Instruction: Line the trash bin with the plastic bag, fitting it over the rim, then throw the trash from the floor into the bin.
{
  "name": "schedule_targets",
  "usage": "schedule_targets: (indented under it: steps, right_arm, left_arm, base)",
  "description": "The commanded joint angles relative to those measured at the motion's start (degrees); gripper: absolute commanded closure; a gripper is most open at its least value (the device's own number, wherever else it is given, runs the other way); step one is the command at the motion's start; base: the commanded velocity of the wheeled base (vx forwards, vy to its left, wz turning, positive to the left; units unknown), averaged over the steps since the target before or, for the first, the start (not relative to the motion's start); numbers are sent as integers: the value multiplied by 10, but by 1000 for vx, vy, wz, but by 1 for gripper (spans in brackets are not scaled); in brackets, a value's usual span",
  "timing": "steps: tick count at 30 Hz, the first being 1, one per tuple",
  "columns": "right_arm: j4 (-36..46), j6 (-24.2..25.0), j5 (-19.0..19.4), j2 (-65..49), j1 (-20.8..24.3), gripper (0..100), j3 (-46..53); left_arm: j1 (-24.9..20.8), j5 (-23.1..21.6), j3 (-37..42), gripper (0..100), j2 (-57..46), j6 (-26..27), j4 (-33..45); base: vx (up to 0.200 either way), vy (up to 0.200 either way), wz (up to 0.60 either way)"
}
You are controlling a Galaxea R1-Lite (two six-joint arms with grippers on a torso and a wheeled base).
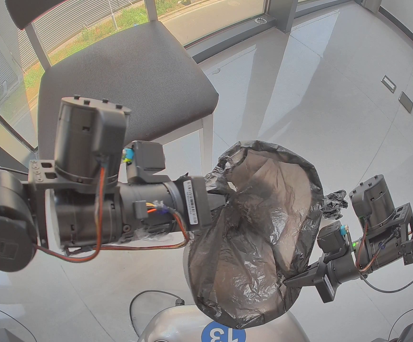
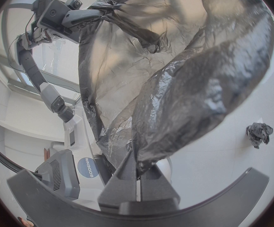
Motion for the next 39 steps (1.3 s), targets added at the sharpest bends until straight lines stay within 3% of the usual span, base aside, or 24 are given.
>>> schedule_targets:
  steps: [1,14,27,39]
  right_arm:
    - [2,-10,7,-1,-42,100,21]
    - [2,-8,6,-44,-62,100,48]
    - [-28,-12,7,56,-64,100,-2]
    - [-29,-14,7,149,-77,100,-102]
  left_arm:
    - [2,-6,-32,100,68,1,-10]
    - [37,-28,-67,100,155,4,-25]
    - [157,-57,-70,100,186,39,-49]
    - [168,-57,-77,100,191,38,-82]
  base:
    - [0,0,0]
    - [0,0,0]
    - [0,0,0]
    - [0,0,0]
